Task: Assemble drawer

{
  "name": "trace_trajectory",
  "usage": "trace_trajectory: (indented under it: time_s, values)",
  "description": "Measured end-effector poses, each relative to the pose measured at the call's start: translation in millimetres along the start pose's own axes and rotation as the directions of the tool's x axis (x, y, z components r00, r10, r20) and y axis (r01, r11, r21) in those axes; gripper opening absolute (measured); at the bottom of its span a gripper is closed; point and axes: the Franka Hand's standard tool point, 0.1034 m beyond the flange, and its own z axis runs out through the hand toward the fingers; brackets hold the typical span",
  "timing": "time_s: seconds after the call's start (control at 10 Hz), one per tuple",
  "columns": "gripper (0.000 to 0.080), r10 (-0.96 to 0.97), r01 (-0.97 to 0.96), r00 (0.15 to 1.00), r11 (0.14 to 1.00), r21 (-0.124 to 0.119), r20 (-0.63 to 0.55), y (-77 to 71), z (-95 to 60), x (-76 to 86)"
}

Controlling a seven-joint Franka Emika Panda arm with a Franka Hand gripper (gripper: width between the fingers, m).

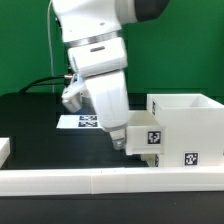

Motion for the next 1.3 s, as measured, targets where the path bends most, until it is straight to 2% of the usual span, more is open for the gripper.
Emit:
trace_trajectory:
  time_s: [0.1,0.2,0.5,0.8,0.9,1.1,1.3]
  values:
    - [0.0649,-0.02,0.02,1.0,1.0,0.002,0.01,7.0,-1.0,14.8]
    - [0.0649,-0.009,0.009,1.0,1.0,0.001,0.014,8.9,-1.3,21.5]
    - [0.0649,0.002,-0.002,1.0,1.0,0.01,0.007,6.6,5.3,39.8]
    - [0.0649,0.002,-0.002,1.0,1.0,0.013,0.009,1.8,8.4,35.0]
    - [0.0649,0.011,-0.012,1.0,1.0,0.015,0.013,-0.7,7.9,22.3]
    - [0.0649,0.056,-0.056,0.998,0.998,0.002,0.026,-5.7,-4.2,-3.5]
    - [0.0649,0.052,-0.052,0.998,0.999,0.01,0.021,-6.6,1.3,1.6]
